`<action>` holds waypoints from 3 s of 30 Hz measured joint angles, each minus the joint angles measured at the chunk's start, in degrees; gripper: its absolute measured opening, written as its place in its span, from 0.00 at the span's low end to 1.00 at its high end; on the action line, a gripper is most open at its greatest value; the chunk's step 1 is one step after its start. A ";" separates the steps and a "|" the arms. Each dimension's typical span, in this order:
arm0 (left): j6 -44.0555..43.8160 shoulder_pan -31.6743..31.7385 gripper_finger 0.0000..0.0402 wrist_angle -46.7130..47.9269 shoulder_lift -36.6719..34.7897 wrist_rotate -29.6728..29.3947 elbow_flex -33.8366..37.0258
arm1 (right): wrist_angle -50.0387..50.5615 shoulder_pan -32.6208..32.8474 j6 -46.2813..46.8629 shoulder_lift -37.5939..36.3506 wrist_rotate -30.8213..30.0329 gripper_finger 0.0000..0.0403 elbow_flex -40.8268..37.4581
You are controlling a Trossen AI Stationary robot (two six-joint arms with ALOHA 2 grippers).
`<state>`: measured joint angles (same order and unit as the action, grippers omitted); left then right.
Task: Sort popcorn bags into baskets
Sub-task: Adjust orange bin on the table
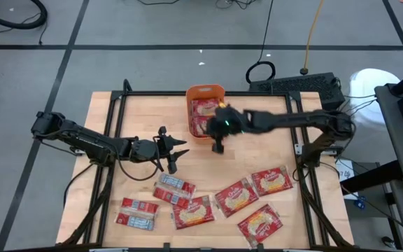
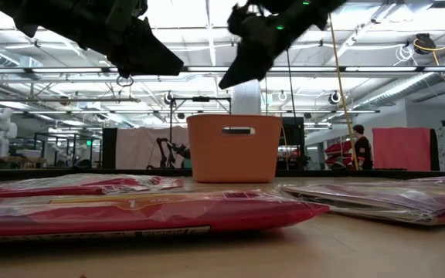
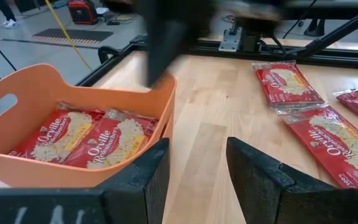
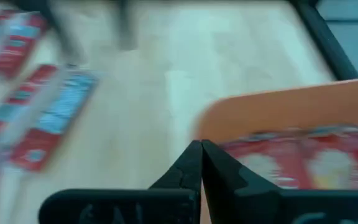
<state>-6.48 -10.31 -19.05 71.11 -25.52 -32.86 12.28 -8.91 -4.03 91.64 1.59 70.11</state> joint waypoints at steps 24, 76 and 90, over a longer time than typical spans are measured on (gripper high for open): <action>-0.76 -0.44 0.40 -2.19 0.02 0.18 0.04 | -32.48 1.38 7.92 4.89 -12.29 0.00 -20.18; 2.78 10.49 0.40 -10.55 21.40 -1.14 0.00 | -16.65 19.58 15.64 -2.52 -21.67 0.00 -26.55; 2.74 -0.40 0.40 -11.30 17.91 1.22 -0.04 | -31.91 8.01 12.18 -2.48 -32.83 0.00 -35.49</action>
<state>-3.74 -10.70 -30.35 89.02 -24.29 -32.91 -19.63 -0.90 8.16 89.17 -31.24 34.62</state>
